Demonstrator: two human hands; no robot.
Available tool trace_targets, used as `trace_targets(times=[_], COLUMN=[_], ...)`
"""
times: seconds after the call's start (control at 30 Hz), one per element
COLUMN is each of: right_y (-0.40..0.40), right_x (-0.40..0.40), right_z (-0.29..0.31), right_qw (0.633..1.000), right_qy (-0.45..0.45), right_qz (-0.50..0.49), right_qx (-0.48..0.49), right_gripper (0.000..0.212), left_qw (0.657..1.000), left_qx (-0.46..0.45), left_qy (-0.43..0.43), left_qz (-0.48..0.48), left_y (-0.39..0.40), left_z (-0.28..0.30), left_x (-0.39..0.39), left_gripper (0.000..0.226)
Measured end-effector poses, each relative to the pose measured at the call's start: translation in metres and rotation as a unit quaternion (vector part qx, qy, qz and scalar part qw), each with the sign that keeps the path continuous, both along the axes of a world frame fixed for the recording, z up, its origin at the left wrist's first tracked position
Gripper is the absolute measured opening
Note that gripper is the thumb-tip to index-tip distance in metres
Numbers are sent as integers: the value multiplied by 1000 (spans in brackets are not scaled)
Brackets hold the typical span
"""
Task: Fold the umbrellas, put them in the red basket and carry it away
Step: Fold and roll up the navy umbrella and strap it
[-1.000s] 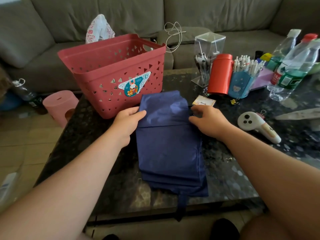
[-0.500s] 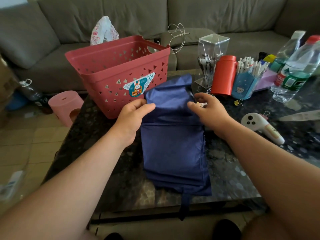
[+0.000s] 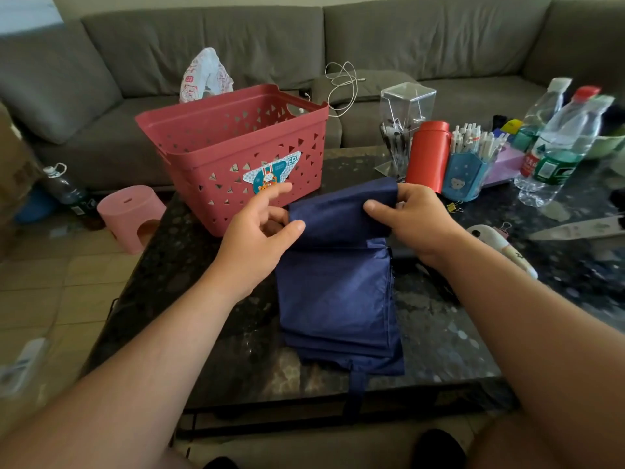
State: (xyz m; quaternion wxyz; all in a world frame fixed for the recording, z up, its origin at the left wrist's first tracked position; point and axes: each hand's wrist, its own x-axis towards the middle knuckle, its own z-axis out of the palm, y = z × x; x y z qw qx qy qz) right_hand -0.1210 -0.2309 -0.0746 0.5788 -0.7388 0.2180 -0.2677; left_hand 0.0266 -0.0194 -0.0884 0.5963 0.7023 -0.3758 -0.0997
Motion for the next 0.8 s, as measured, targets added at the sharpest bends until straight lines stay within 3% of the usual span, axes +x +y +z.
trace_targets(times=[0.13,0.2,0.27,0.4,0.47,0.53,0.6,0.7,0.8], right_y=[4,1,-1,5,10,10,9,10,10], right_x=[-18,-26,-33,-45,-51,-57,-62,-67,-70], right_z=[15,14,9,7,6,3,0,-2,-5], right_qw=[992,967,950,965,980,987,987,988,983], right_qy=[3,48,71,34,16,15,28,25,37], right_qz=[-3,-33,-34,-21,-13,-7,-3,9,24], right_qx=[-125,-247,-302,-260,-198,-157,-157,-154,-181], right_gripper=[13,14,24,10,30,37,35,37,40], left_qw=[997,995,993,986,979,976,976,968,960], left_qx=[39,44,48,46,46,34,36,112,114], left_qy=[-66,-87,-103,-159,-193,-211,-215,-224,-256], left_qz=[8,15,22,31,48,48,21,-17,-16], left_y=[8,12,14,20,22,24,27,33,36], left_z=[1,0,0,0,1,2,3,2,-4], left_x=[-1,-2,-3,-4,-5,-6,-6,-7,-10], left_gripper=[41,32,26,24,22,22,25,46,36])
